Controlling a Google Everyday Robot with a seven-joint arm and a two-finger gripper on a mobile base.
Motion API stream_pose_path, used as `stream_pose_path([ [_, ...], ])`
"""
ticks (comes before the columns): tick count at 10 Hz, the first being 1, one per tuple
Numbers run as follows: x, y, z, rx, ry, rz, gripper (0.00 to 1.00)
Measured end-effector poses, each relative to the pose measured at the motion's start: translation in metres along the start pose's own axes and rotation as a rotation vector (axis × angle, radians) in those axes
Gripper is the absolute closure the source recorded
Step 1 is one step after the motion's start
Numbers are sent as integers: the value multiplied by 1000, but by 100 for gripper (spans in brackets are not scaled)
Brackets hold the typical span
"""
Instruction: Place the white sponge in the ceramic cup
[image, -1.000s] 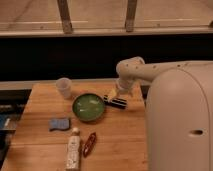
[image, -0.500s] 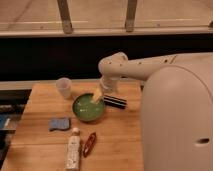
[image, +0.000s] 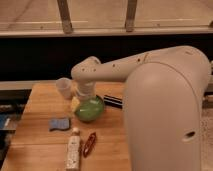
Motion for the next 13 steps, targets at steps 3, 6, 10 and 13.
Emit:
stream_pose_path([
  [3, 1, 0, 1, 1, 2, -3, 20],
  [6, 1, 1, 1, -3, 2, -5, 20],
  [10, 0, 7, 10, -14, 5, -74, 20],
  [13, -32, 36, 10, 7, -7, -190, 20],
])
